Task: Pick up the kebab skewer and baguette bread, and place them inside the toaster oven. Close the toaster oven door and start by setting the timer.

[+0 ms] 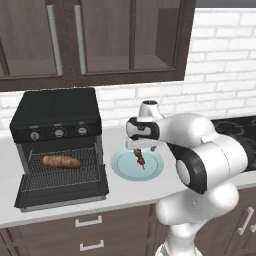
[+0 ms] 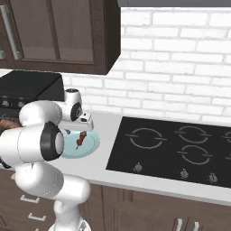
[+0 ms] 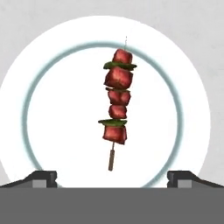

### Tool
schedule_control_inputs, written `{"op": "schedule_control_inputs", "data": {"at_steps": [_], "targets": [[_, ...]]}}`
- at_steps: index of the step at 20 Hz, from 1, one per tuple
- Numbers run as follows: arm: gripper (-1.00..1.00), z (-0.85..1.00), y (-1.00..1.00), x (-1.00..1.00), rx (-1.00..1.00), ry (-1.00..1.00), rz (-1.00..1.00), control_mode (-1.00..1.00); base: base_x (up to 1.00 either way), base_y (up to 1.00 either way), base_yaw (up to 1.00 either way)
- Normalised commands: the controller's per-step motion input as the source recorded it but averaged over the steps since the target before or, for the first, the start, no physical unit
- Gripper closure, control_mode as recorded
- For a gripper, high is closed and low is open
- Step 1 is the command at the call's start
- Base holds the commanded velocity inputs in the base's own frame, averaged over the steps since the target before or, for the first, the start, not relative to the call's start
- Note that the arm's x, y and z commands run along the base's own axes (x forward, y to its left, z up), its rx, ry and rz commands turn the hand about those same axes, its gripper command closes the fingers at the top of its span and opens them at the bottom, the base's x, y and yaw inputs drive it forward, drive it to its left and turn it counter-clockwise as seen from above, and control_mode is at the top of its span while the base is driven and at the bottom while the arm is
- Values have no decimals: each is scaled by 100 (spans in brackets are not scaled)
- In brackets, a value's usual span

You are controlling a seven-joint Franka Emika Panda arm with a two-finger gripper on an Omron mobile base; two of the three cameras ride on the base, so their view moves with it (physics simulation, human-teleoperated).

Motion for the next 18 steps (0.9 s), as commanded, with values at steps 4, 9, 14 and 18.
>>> {"op": "schedule_control_inputs", "data": {"at_steps": [4, 9, 14, 18], "targets": [[-100, -29, 0, 32, 0, 0, 0, -100, 0, 0, 0], [-100, -30, 0, 25, 0, 1, 0, -100, 0, 0, 0], [-100, -33, 0, 19, 0, 1, 0, -100, 0, 0, 0], [-100, -37, 0, 8, 0, 1, 0, -100, 0, 0, 0]]}}
